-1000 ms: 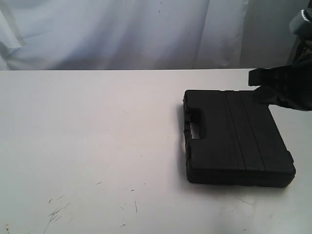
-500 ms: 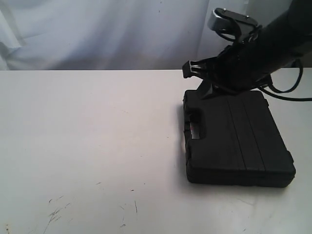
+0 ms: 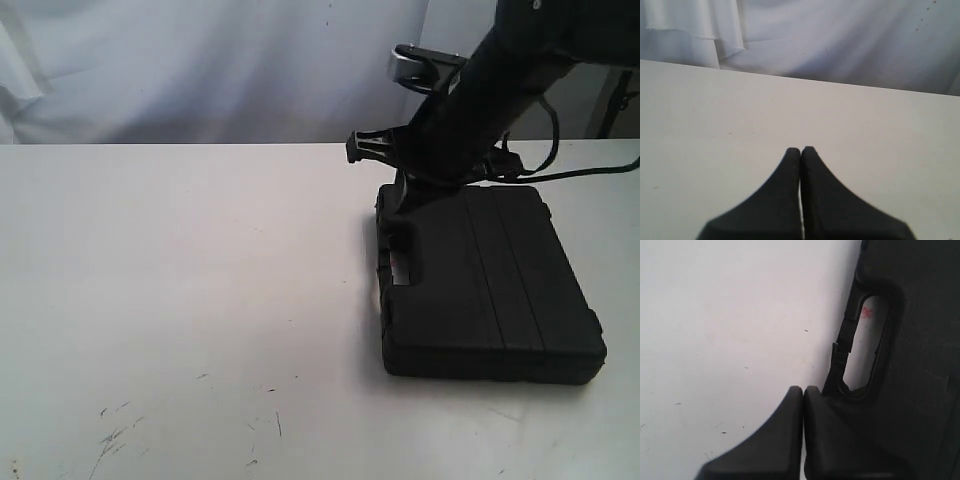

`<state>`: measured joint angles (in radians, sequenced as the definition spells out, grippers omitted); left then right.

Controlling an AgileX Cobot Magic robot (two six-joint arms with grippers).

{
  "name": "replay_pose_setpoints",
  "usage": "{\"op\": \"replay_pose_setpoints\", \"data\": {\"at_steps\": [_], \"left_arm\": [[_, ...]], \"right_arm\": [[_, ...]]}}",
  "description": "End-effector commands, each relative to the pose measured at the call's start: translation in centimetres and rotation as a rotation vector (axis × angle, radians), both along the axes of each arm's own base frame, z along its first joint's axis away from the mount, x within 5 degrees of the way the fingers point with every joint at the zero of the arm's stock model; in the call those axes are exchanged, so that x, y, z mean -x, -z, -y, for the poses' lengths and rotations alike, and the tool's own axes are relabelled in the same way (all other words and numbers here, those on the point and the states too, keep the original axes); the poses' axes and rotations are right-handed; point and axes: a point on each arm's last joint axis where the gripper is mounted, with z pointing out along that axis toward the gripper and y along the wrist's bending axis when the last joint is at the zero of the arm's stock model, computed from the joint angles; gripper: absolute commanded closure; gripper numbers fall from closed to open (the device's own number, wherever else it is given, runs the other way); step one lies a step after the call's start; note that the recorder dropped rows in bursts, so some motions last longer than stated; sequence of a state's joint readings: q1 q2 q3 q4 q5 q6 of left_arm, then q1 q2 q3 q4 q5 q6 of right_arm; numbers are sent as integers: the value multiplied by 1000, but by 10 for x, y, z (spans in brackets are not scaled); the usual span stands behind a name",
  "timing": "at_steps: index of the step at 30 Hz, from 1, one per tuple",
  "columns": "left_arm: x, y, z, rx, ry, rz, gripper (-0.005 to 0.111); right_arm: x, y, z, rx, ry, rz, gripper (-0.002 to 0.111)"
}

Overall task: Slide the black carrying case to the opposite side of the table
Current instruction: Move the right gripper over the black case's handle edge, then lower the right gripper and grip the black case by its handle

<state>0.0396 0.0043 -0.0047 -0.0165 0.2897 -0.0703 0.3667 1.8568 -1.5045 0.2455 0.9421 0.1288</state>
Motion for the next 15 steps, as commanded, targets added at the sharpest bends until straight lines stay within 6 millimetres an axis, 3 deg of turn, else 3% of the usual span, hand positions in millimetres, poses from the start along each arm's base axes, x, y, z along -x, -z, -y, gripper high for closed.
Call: {"op": "replay_pose_setpoints", "data": {"at_steps": [1, 10, 13, 15], "left_arm": [[0, 1, 0, 1, -3, 5, 107], [0, 1, 0, 1, -3, 5, 107], [0, 1, 0, 1, -3, 5, 107], [0, 1, 0, 1, -3, 5, 107]], "right_arm": [[-11, 15, -3, 81, 23, -70, 108], [-41, 31, -13, 122, 44, -134, 107], [-47, 39, -15, 135, 75, -167, 94], [-49, 44, -16, 138, 74, -173, 80]]}}
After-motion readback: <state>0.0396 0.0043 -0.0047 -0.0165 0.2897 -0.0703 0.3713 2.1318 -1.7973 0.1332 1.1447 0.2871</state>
